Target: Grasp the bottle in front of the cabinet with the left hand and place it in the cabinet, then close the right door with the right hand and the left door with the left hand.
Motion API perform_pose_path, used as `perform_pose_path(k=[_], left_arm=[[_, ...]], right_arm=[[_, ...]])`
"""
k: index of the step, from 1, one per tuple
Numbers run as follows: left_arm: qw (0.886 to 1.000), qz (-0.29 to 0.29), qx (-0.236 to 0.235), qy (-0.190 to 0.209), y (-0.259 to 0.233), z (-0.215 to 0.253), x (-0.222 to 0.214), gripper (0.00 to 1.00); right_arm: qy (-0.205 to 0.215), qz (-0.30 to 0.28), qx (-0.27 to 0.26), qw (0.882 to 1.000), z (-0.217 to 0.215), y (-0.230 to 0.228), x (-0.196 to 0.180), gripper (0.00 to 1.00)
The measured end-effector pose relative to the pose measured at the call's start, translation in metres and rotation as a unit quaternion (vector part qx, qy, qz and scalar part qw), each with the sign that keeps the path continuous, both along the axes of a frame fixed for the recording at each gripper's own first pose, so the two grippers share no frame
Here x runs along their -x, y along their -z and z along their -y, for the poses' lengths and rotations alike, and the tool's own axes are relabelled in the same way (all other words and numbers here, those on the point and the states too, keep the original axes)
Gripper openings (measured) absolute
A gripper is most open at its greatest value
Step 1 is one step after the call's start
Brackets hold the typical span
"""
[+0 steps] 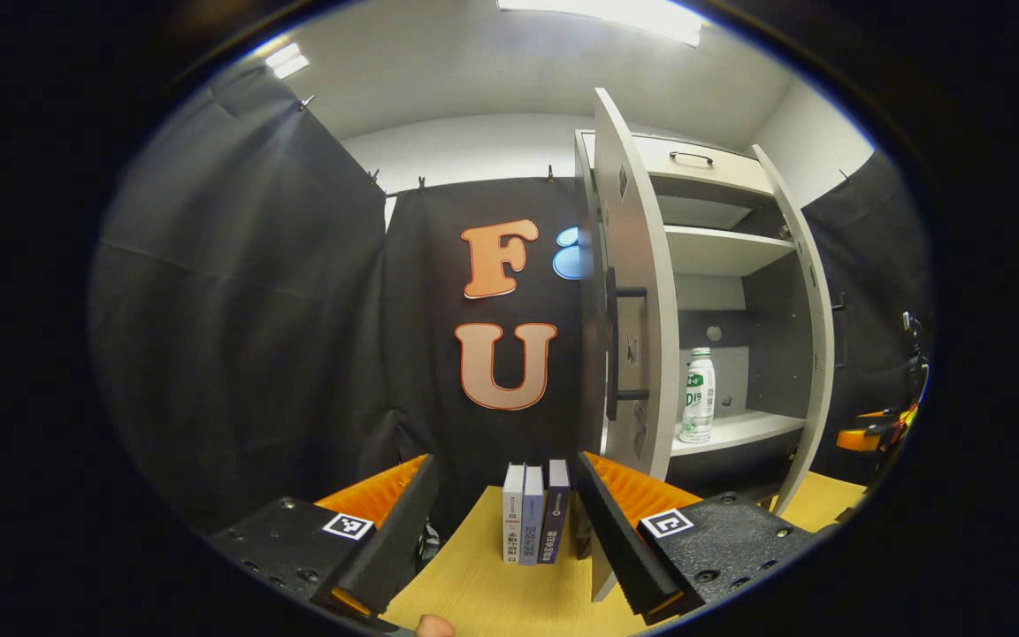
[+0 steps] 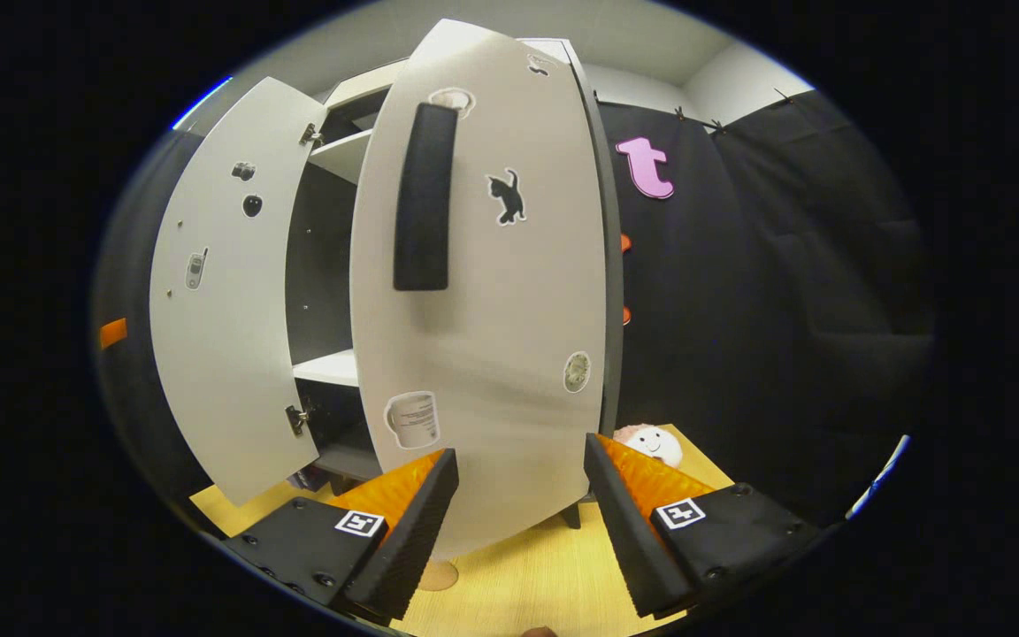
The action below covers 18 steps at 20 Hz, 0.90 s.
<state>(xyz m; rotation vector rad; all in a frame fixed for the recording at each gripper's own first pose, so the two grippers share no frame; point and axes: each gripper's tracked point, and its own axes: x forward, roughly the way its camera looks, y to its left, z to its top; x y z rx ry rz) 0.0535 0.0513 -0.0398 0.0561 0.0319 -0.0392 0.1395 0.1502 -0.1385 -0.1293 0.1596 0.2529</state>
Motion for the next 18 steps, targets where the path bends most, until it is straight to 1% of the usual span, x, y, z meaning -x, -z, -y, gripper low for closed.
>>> perform_pose_path(k=[4,8,9,11,12,14,16,17,18], left_arm=[[1.0,-0.008,-0.003,0.001,0.012,0.005,-0.011,0.95],[1.0,-0.013,-0.006,0.007,0.02,0.011,-0.027,0.96],[1.0,-0.016,-0.006,0.008,0.023,0.013,-0.031,0.93],[1.0,-0.024,-0.002,0.012,0.029,0.017,-0.038,0.96],[1.0,-0.027,0.002,0.015,0.033,0.02,-0.043,0.95],[0.999,-0.037,0.01,0.018,0.043,0.023,-0.051,0.96],[0.999,-0.048,0.016,0.018,0.052,0.026,-0.058,0.93],[0.998,-0.053,0.018,0.019,0.056,0.028,-0.061,0.95],[0.998,-0.055,0.019,0.021,0.059,0.031,-0.064,0.95]], right_arm=[[0.0,0.003,-0.007,1.0,0.01,-0.014,0.012,0.95],[-0.012,-0.009,-0.017,1.0,0.005,-0.018,0.023,0.95],[-0.017,-0.012,-0.019,1.0,0.005,-0.019,0.028,0.95],[-0.022,-0.013,-0.02,0.999,0.006,-0.025,0.034,0.95],[-0.022,-0.01,-0.019,1.0,0.007,-0.029,0.037,0.95],[-0.023,-0.004,-0.018,1.0,0.01,-0.038,0.04,0.95],[-0.023,0.001,-0.019,1.0,0.014,-0.046,0.044,0.95],[-0.023,0.004,-0.02,1.0,0.016,-0.051,0.046,0.95],[-0.022,0.007,-0.021,1.0,0.019,-0.056,0.048,0.95]])
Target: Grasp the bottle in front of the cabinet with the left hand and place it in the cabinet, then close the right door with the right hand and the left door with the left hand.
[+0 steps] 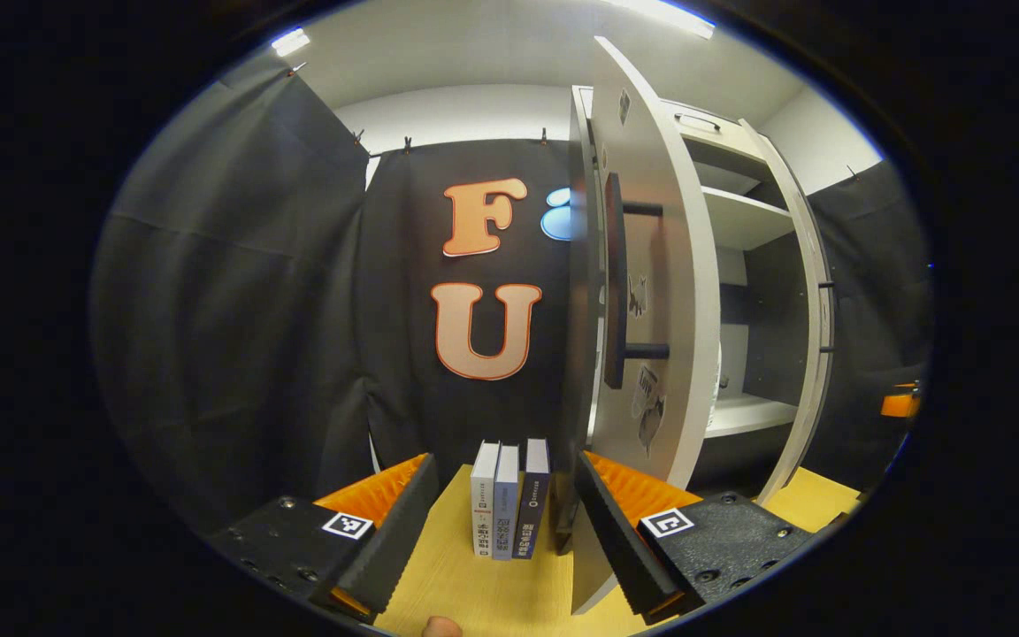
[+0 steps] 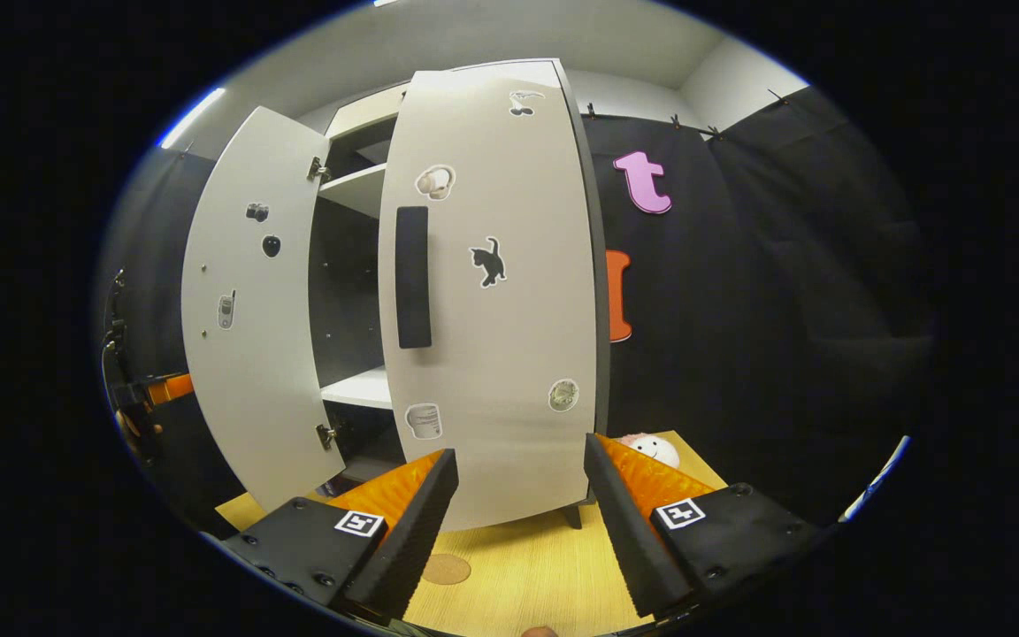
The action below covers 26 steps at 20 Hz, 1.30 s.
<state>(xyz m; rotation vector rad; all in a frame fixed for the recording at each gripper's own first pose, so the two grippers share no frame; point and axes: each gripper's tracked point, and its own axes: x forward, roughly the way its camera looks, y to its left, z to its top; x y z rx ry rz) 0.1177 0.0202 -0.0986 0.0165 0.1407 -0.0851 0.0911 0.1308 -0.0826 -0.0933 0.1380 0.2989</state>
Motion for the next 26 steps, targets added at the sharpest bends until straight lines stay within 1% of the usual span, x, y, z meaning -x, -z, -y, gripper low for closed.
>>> perform_pose_path(k=[3,4,7,8,12,13,15,16,17,18,19,20,22,23,24,25,26], left_arm=[[1.0,-0.004,-0.004,0.012,0.005,0.013,-0.005,0.95],[1.0,-0.003,-0.008,0.016,0.005,0.018,-0.006,0.97],[0.999,0.006,-0.031,0.007,0.0,0.016,-0.008,0.95],[1.0,0.004,-0.029,0.004,0.002,0.016,-0.009,0.94],[1.0,-0.003,-0.009,0.006,0.005,0.019,-0.008,0.94],[1.0,-0.007,-0.005,0.005,0.006,0.02,-0.007,0.97],[1.0,-0.009,-0.006,0.013,0.007,0.03,-0.006,0.91],[1.0,-0.009,-0.008,0.017,0.006,0.035,-0.006,0.94],[1.0,-0.009,-0.01,0.021,0.006,0.04,-0.007,0.94],[1.0,-0.01,-0.011,0.026,0.006,0.045,-0.006,0.91],[0.999,-0.011,-0.01,0.033,0.007,0.052,-0.005,0.91],[0.999,-0.012,-0.007,0.04,0.009,0.061,-0.005,0.94],[0.998,-0.016,-0.001,0.056,0.01,0.077,-0.006,0.94],[0.998,-0.016,0.0,0.063,0.011,0.085,-0.006,0.91],[0.997,-0.017,0.001,0.069,0.012,0.092,-0.006,0.94],[0.997,-0.017,0.003,0.073,0.012,0.1,-0.007,0.91],[0.997,-0.019,0.008,0.077,0.012,0.107,-0.007,0.91]], right_arm=[[0.005,0.013,0.001,1.0,0.011,-0.015,0.006,0.96],[0.008,0.017,0.002,1.0,0.015,-0.019,0.008,0.95],[0.015,0.029,-0.003,0.999,0.027,-0.034,0.016,0.96],[0.02,0.033,-0.005,0.999,0.033,-0.038,0.017,0.96],[0.037,0.05,-0.009,0.998,0.05,-0.049,0.022,0.96],[0.038,0.052,-0.01,0.998,0.053,-0.049,0.024,0.96],[0.036,0.052,-0.01,0.998,0.055,-0.05,0.027,0.96],[0.038,0.054,-0.008,0.998,0.058,-0.051,0.028,0.96],[0.041,0.057,-0.006,0.998,0.061,-0.053,0.029,0.97],[0.042,0.059,-0.006,0.997,0.063,-0.054,0.03,0.89],[0.042,0.061,-0.006,0.997,0.065,-0.055,0.032,0.89],[0.042,0.063,-0.007,0.997,0.067,-0.056,0.035,0.96],[0.044,0.067,-0.009,0.997,0.073,-0.057,0.037,0.96],[0.045,0.067,-0.01,0.997,0.075,-0.057,0.038,0.89],[0.047,0.068,-0.01,0.997,0.079,-0.057,0.039,0.89],[0.049,0.069,-0.01,0.996,0.082,-0.058,0.039,0.96],[0.051,0.071,-0.01,0.996,0.085,-0.059,0.039,0.89]])
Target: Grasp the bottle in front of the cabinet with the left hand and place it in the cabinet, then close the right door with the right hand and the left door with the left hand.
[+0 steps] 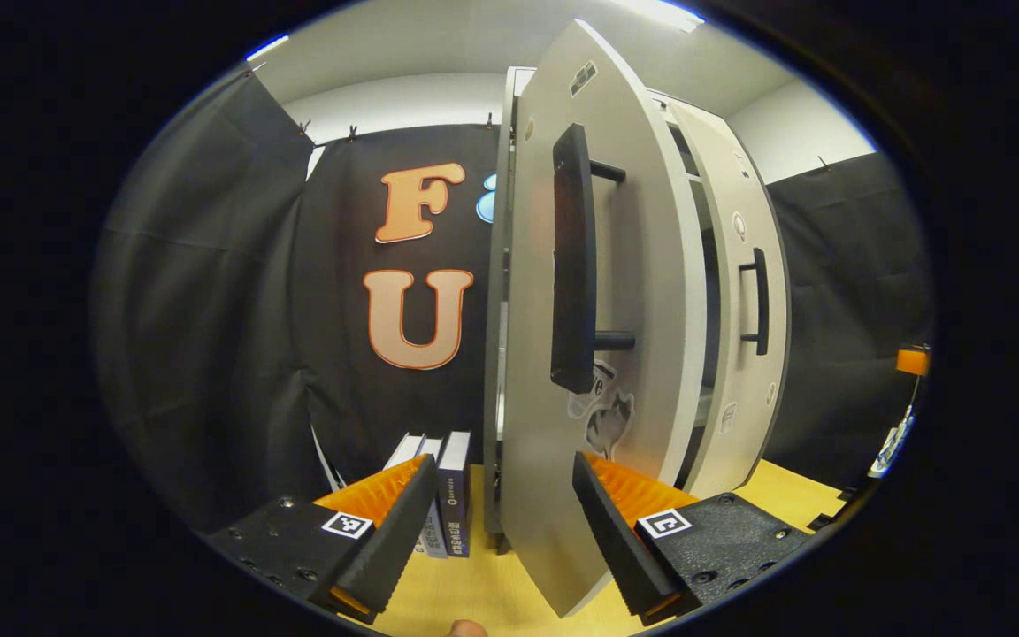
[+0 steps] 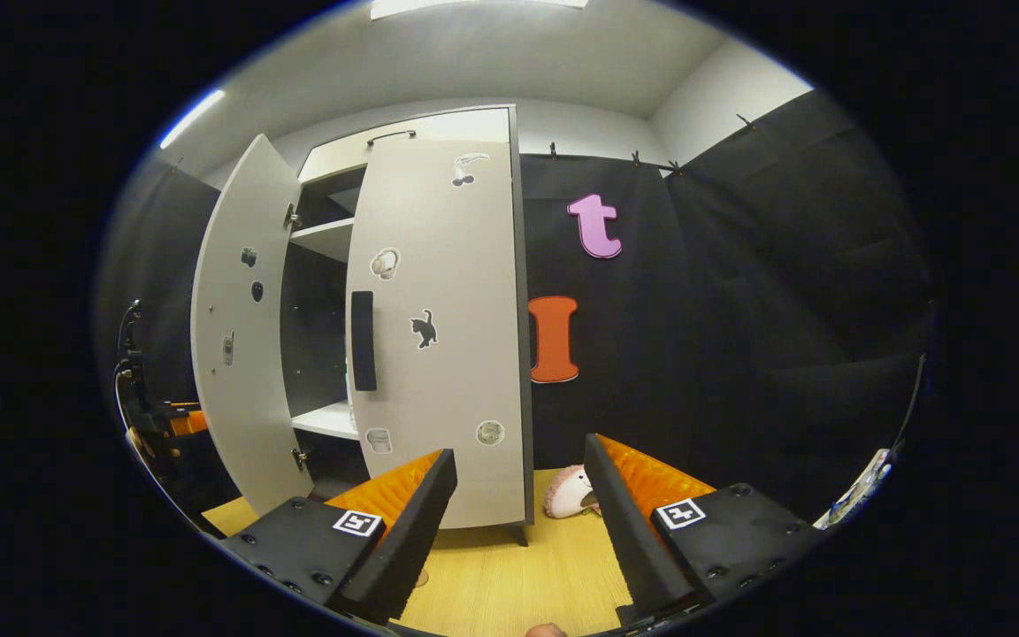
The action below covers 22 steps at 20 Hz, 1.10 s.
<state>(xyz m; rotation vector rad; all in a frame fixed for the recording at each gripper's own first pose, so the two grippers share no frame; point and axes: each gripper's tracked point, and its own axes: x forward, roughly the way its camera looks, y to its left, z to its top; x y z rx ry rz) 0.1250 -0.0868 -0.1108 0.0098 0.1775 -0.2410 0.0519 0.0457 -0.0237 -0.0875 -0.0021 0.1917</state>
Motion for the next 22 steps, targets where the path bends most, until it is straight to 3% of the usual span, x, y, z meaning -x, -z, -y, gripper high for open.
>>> perform_pose_path(k=[3,4,5,6,8,9,10,11,22], left_arm=[[1.0,-0.004,0.009,0.007,0.004,0.018,-0.004,0.94],[1.0,-0.003,0.008,0.006,0.004,0.022,-0.009,0.94],[1.0,0.0,0.005,0.004,0.004,0.024,-0.013,0.94],[1.0,0.002,0.001,0.001,0.006,0.027,-0.018,0.91],[1.0,0.005,-0.003,-0.002,0.007,0.032,-0.026,0.94],[1.0,0.004,-0.003,-0.002,0.01,0.035,-0.028,0.91],[1.0,0.002,-0.001,0.0,0.012,0.039,-0.03,0.91],[1.0,0.001,0.002,0.003,0.014,0.044,-0.033,0.94],[0.998,-0.023,-0.01,0.059,0.045,0.122,-0.067,0.91]], right_arm=[[0.008,0.006,0.0,1.0,0.012,-0.003,-0.003,0.89],[0.01,0.007,0.001,1.0,0.015,-0.003,-0.004,0.96],[0.012,0.006,0.0,1.0,0.019,-0.002,-0.004,0.89],[0.013,0.006,0.0,1.0,0.023,-0.002,-0.004,0.89],[0.015,0.007,-0.004,1.0,0.031,-0.002,-0.005,0.89],[0.017,0.008,-0.007,1.0,0.035,-0.003,-0.006,0.96],[0.02,0.008,-0.01,1.0,0.039,-0.002,-0.008,0.96],[0.022,0.008,-0.013,1.0,0.042,-0.002,-0.011,0.96],[0.032,-0.003,0.003,0.999,0.057,0.018,-0.038,0.97]])
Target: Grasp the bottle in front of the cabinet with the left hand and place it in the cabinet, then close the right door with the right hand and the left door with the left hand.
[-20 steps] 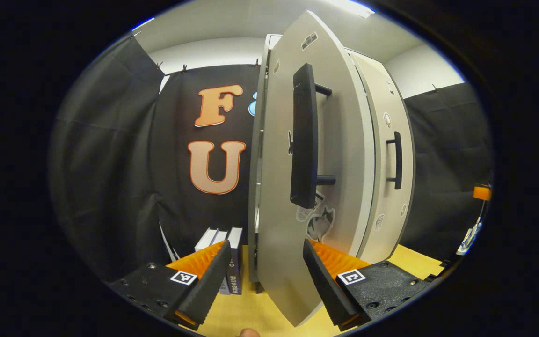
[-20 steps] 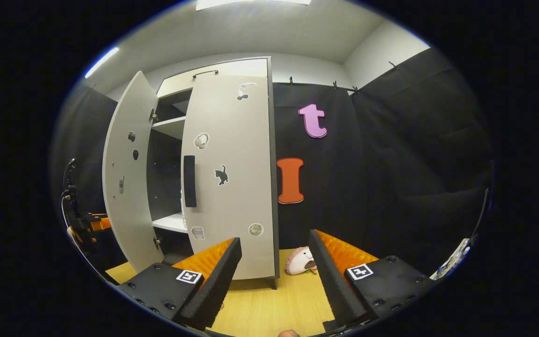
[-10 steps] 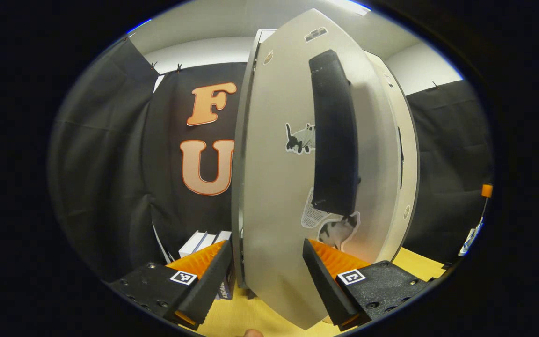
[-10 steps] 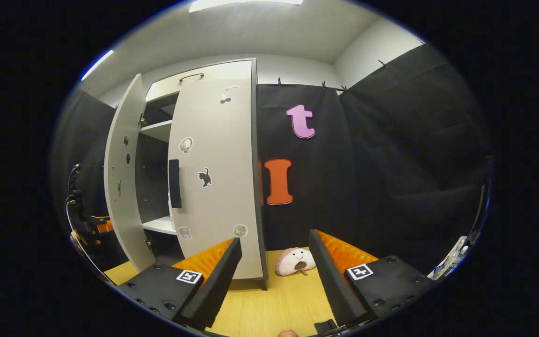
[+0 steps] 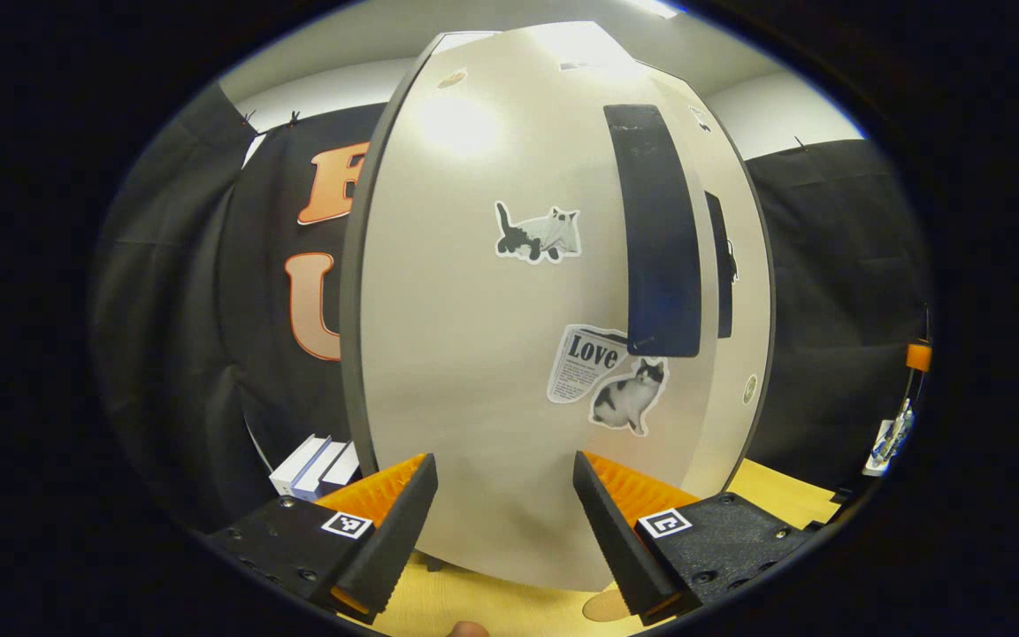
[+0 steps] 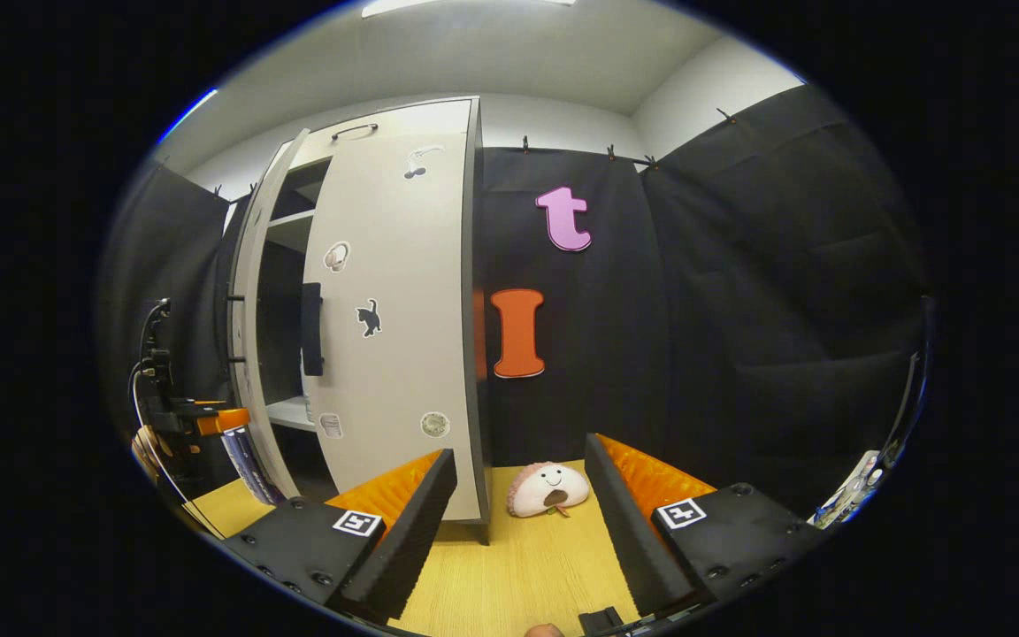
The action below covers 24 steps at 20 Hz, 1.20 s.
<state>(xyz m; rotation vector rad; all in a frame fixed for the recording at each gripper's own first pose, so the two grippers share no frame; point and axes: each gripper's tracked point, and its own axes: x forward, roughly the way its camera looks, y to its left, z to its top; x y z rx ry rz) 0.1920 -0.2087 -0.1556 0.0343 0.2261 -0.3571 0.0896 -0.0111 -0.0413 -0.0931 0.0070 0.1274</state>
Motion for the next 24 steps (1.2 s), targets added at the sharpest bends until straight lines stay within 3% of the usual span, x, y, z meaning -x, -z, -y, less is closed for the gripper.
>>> perform_pose_path(k=[8,16,24], left_arm=[[1.0,-0.001,0.013,-0.003,0.01,0.022,-0.017,0.94],[1.0,0.003,-0.004,0.004,0.019,0.041,-0.026,0.94],[1.0,-0.011,0.011,-0.002,0.002,0.03,-0.002,0.94]], right_arm=[[0.001,-0.009,-0.001,1.0,0.004,0.009,-0.018,0.97],[0.007,-0.029,-0.017,0.999,0.01,0.025,-0.053,0.97],[0.005,-0.038,-0.024,0.999,0.009,0.031,-0.063,0.97]])
